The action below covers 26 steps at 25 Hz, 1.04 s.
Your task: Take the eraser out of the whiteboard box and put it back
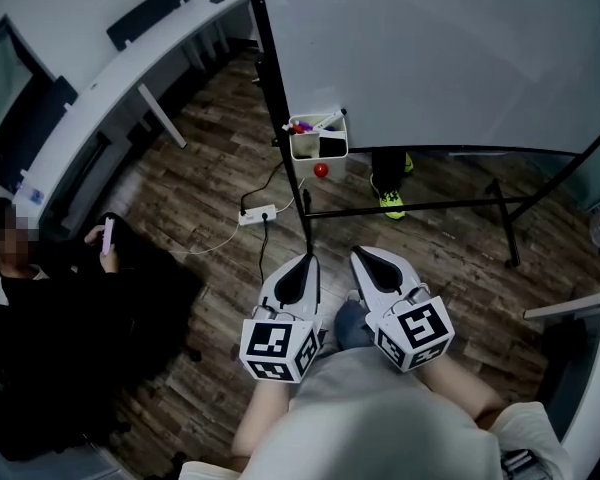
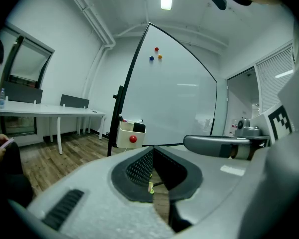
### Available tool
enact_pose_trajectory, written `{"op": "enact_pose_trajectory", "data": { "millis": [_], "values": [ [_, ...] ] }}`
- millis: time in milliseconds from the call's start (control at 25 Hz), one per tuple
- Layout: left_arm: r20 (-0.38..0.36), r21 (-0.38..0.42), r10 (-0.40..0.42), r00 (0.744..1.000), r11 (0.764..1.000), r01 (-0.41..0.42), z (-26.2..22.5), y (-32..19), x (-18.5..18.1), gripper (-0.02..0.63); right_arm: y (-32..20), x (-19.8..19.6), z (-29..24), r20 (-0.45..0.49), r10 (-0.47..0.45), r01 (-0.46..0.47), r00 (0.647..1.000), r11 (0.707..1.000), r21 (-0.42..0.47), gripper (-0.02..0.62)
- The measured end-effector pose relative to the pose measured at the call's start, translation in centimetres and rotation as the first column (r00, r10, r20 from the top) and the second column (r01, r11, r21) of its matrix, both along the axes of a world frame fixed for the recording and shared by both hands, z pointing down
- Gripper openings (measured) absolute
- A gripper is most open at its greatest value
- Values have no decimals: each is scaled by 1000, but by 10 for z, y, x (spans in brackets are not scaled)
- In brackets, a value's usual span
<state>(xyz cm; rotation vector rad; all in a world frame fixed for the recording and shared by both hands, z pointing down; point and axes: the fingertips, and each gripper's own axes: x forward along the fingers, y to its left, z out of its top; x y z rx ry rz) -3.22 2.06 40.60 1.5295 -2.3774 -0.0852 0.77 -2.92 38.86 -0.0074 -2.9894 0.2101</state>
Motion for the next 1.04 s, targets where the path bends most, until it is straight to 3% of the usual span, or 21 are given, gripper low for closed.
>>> {"op": "enact_pose_trajectory", "data": {
  "millis": [1040],
  "values": [
    [16,9,-15,1000,1000,15,-5,3,-14,2,11,-19,-4,11,-29,29,1000,1000,8,5]
  ]
}}
